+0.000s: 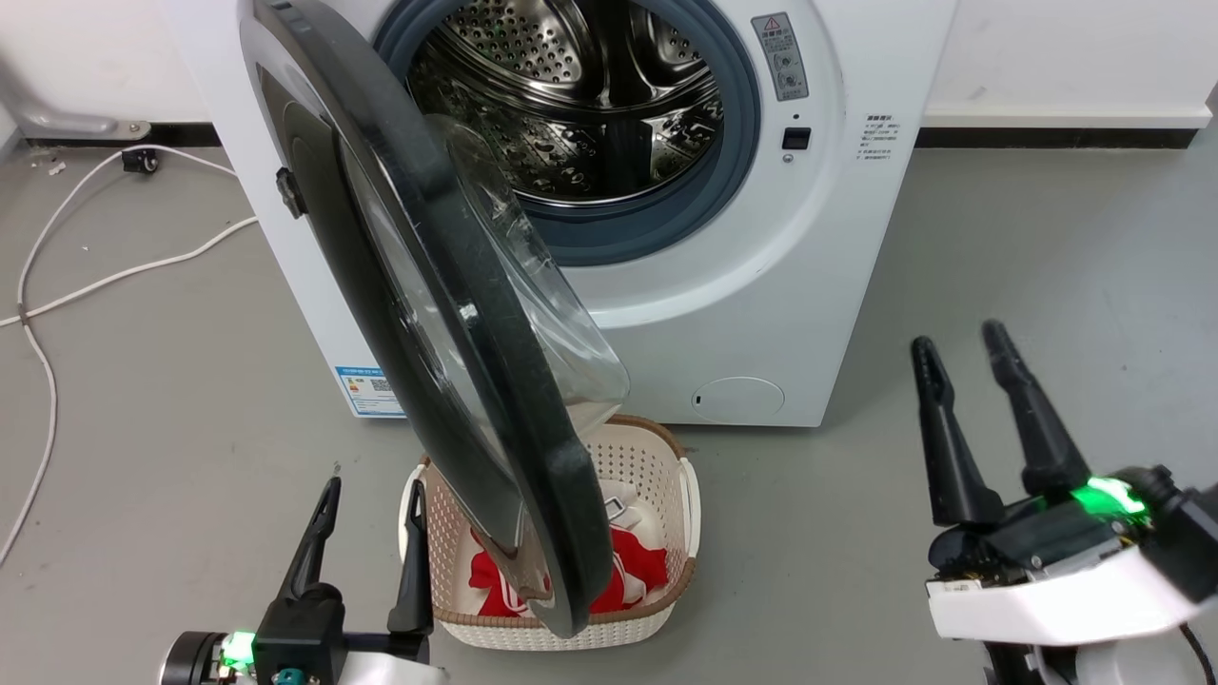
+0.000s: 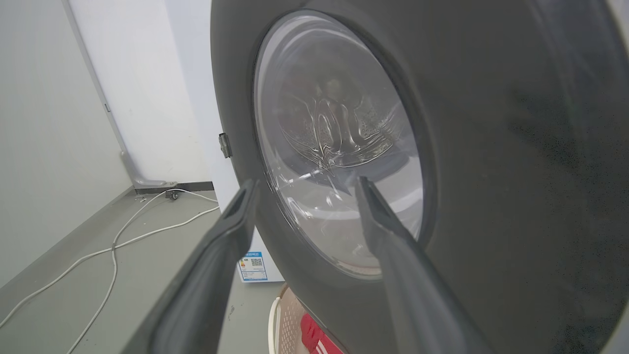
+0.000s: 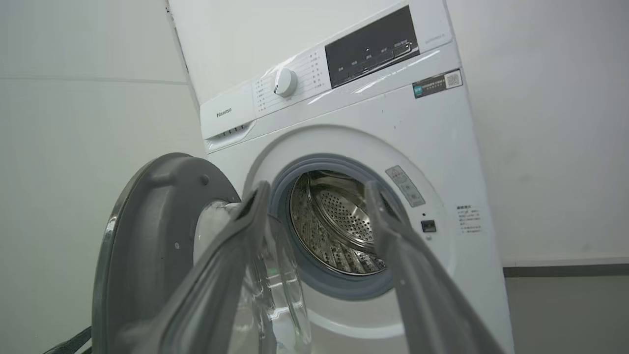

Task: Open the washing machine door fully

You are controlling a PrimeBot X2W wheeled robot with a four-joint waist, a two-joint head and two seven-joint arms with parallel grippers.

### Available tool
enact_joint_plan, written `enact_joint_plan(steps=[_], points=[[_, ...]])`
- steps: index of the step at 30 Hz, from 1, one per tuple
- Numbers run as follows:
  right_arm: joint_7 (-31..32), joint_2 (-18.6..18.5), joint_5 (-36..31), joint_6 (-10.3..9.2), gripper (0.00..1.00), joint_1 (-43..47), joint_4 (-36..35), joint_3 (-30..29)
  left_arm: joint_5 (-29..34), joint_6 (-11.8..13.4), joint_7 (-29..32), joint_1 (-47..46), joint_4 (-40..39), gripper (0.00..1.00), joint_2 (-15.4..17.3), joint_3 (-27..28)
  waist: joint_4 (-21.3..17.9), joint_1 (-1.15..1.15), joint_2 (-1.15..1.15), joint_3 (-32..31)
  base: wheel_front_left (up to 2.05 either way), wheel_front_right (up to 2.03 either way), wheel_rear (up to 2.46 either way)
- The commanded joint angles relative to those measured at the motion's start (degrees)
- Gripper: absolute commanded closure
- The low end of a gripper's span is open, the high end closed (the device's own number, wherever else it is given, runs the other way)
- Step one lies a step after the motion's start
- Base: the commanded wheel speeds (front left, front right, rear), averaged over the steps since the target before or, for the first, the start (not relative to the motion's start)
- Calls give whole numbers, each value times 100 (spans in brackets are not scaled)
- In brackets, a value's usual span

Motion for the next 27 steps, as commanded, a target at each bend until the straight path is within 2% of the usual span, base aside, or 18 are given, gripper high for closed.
enact_joint_plan(steps=[1,6,10,19,27], points=[[-6,264,-1231,-3,0,306,-337,-400,-16,16,-16,12,-14,0,7,-26,-13,0,0,16,0,0,0],[-8,436,-2788,-3,0,651,-379,-842,-25,40,-16,-1,-13,0,-1,-47,-21,0,0,16,0,0,0],[-8,515,-3343,-4,0,875,-76,-1210,-36,49,-16,25,-16,0,-7,-54,-33,0,0,-7,0,0,0],[-9,521,-3000,-4,0,1257,542,-1422,-22,29,-15,34,-8,0,-12,-77,-29,0,0,-58,0,0,0],[-9,523,-2912,-4,0,1346,701,-1374,-7,23,-16,58,-15,0,-2,-64,-20,0,0,-75,0,0,0]])
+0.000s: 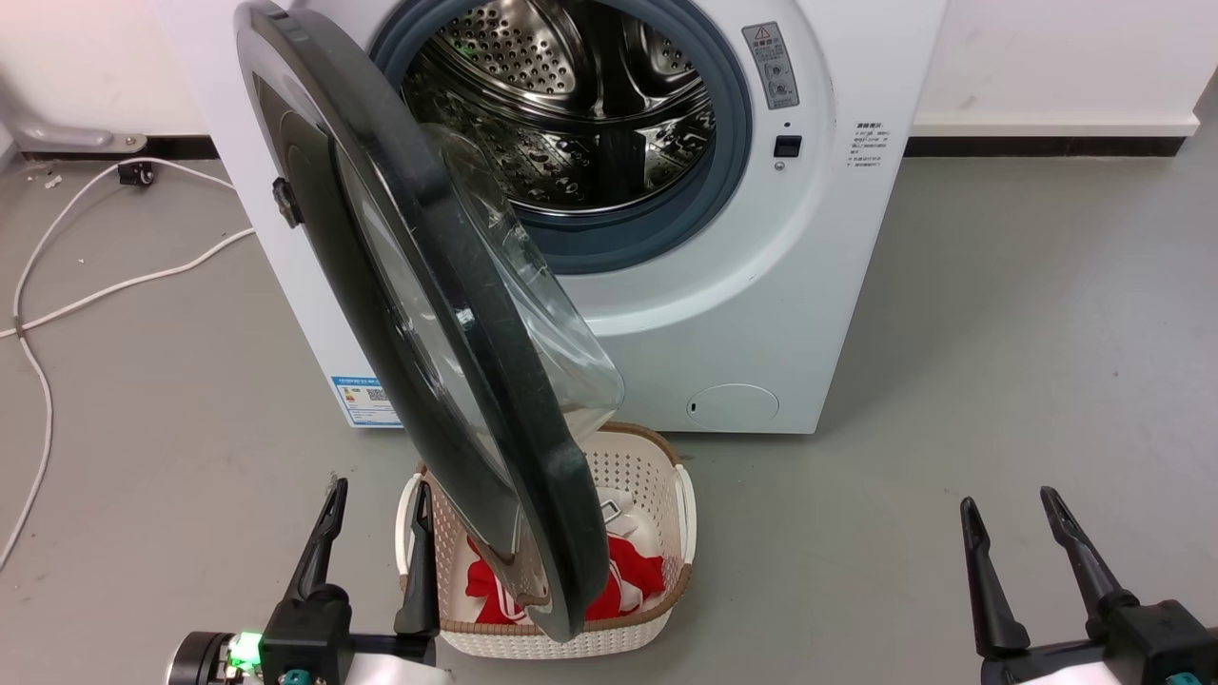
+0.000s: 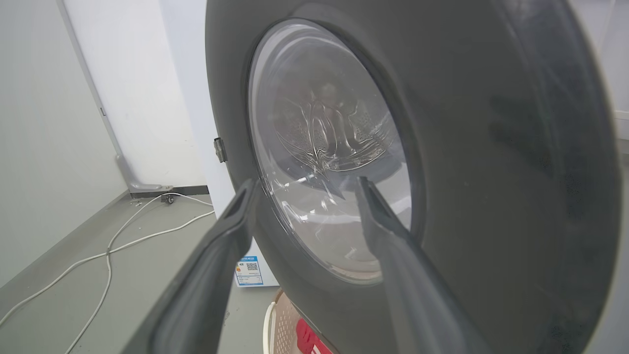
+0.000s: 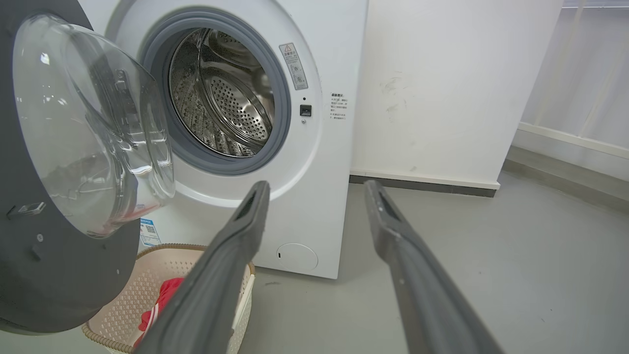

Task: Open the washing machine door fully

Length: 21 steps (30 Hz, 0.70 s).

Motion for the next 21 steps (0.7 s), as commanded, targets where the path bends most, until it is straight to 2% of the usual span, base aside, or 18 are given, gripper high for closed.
enact_joint_plan(steps=[1,8,9,10,11,17,21], points=[[-10,20,-1,-6,0,80,20,18,3,4,-15,56,-12,0,14,9,-1,0,0,-4,0,0,0],[-10,19,-12,-6,0,37,42,18,-34,-3,-16,56,7,0,11,35,8,0,0,-12,0,0,0],[-10,19,-4,-6,0,37,43,22,-38,-12,-15,55,15,10,11,41,8,0,0,-12,0,0,0],[-10,19,8,-6,0,38,45,26,-41,-20,-15,55,25,65,10,48,8,0,0,-12,0,0,0],[-10,19,25,-6,0,38,46,27,-62,-29,-15,58,42,100,7,56,7,0,0,-13,0,0,0],[-10,20,72,-6,0,61,60,47,-118,-19,-16,-14,52,100,-5,138,23,0,0,-13,0,0,0],[-11,20,72,-6,0,39,57,65,-88,13,-16,-291,-291,100,0,310,55,0,0,3,0,0,0]])
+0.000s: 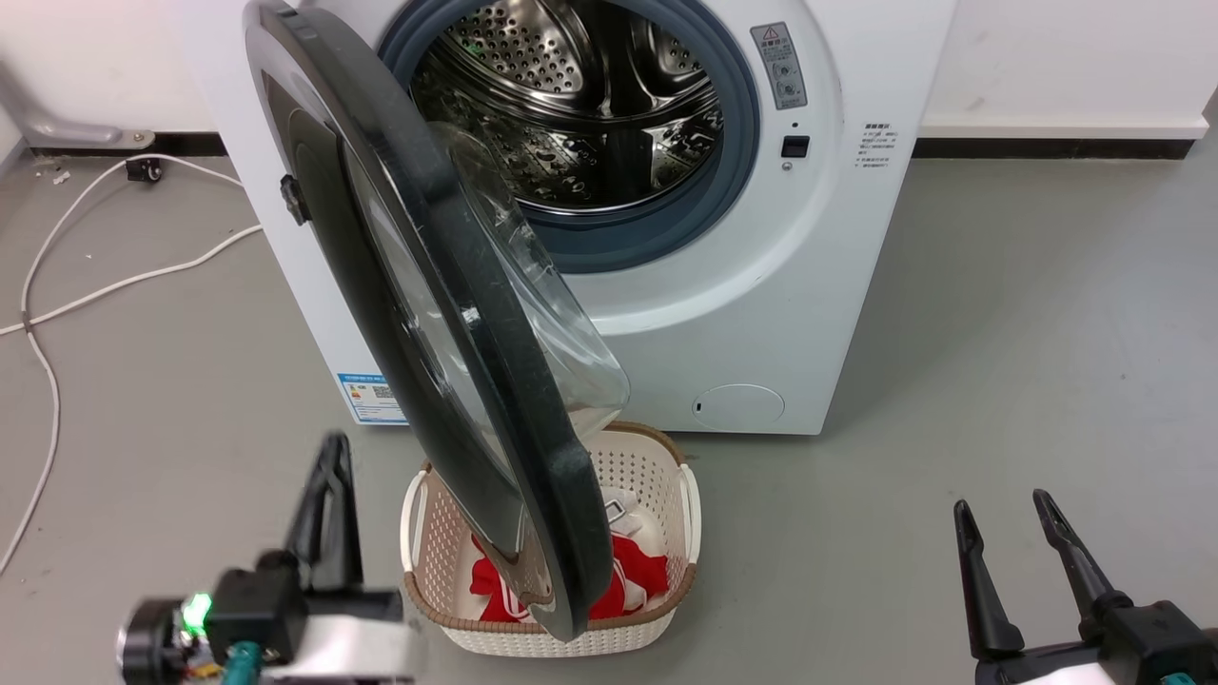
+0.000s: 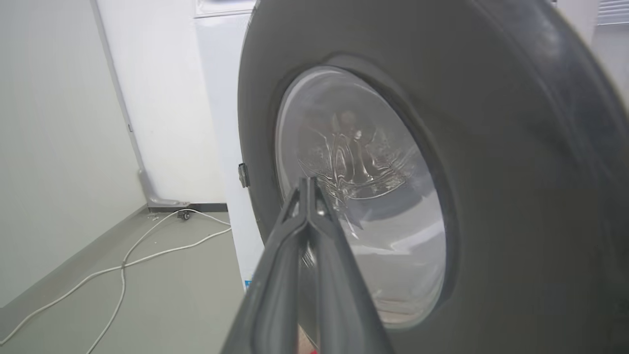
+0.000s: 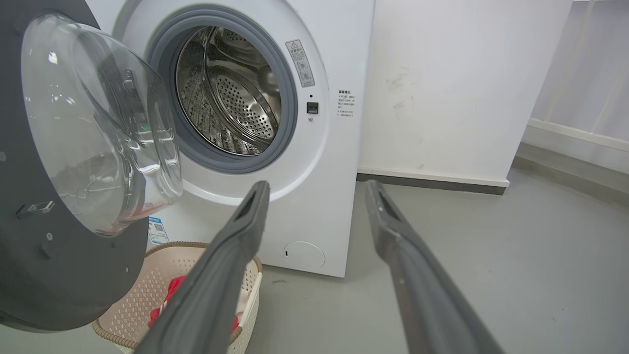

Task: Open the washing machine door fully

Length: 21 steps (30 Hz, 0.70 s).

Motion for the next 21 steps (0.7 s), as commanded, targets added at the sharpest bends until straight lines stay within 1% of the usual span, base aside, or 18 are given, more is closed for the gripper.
enact_joint_plan(steps=[1,4,5,6,11,14,21], points=[[-11,19,9,-6,0,31,2,10,55,20,-16,-180,-230,100,21,72,11,0,0,8,0,0,0],[-11,19,9,-6,0,-1,-2,18,101,4,-15,-424,-658,100,76,126,23,0,0,23,0,0,0],[-11,19,15,-6,0,-20,1,44,192,-23,-15,-669,-1167,100,103,61,34,0,0,36,0,0,0],[-11,19,18,-6,0,-24,2,55,231,-44,-15,-765,-1332,100,124,11,37,0,0,41,0,0,0],[-11,18,41,-6,0,-27,17,121,392,-147,-14,-1132,-2068,100,116,-515,30,0,0,62,0,0,0],[-11,18,48,-6,0,-36,20,148,418,-223,-15,-1280,-2228,100,116,-807,17,0,0,77,0,0,0],[-11,18,61,-6,0,-57,31,198,414,-446,-15,-1604,-2380,100,57,-1969,-26,0,0,118,0,0,0]])
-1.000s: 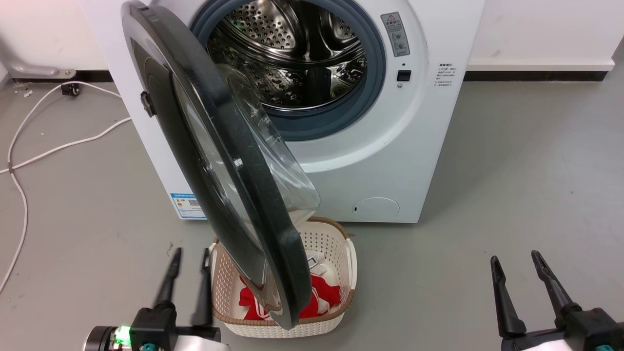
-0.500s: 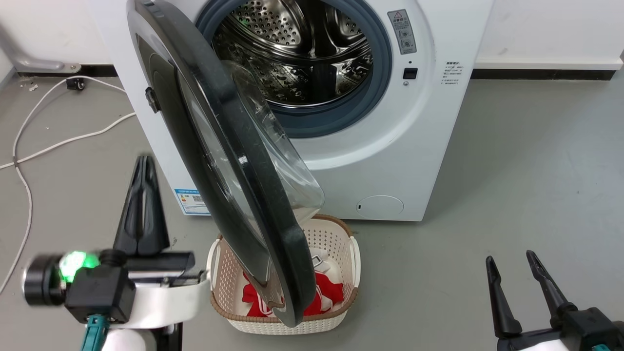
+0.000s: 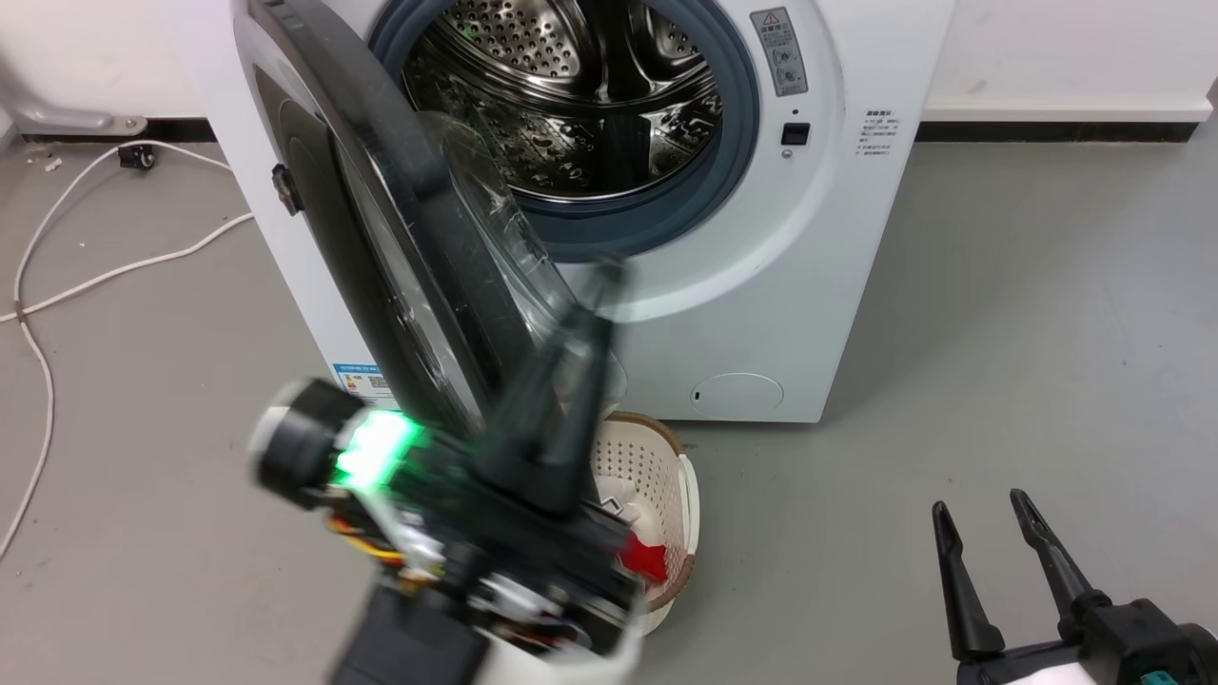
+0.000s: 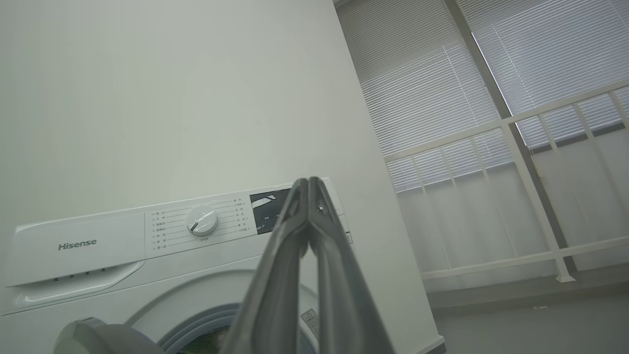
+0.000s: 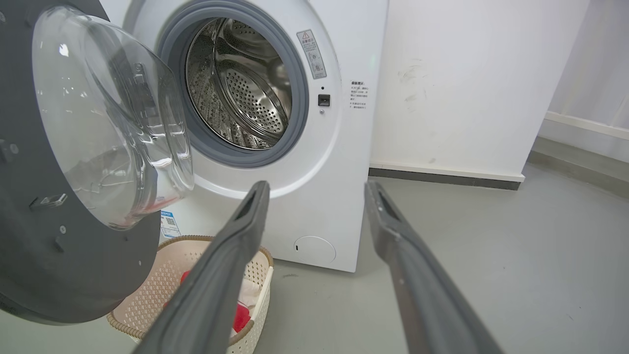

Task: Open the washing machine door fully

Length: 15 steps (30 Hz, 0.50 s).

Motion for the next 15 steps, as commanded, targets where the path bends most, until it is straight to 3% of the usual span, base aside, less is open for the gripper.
enact_joint_plan(steps=[1,15], points=[[-11,17,27,-6,0,-32,12,11,-36,-30,-14,-73,21,100,-12,-180,-7,0,0,8,0,0,0],[-11,16,58,-6,0,-76,72,113,-145,-218,-14,28,679,100,-61,-2109,-36,0,0,63,0,0,0]])
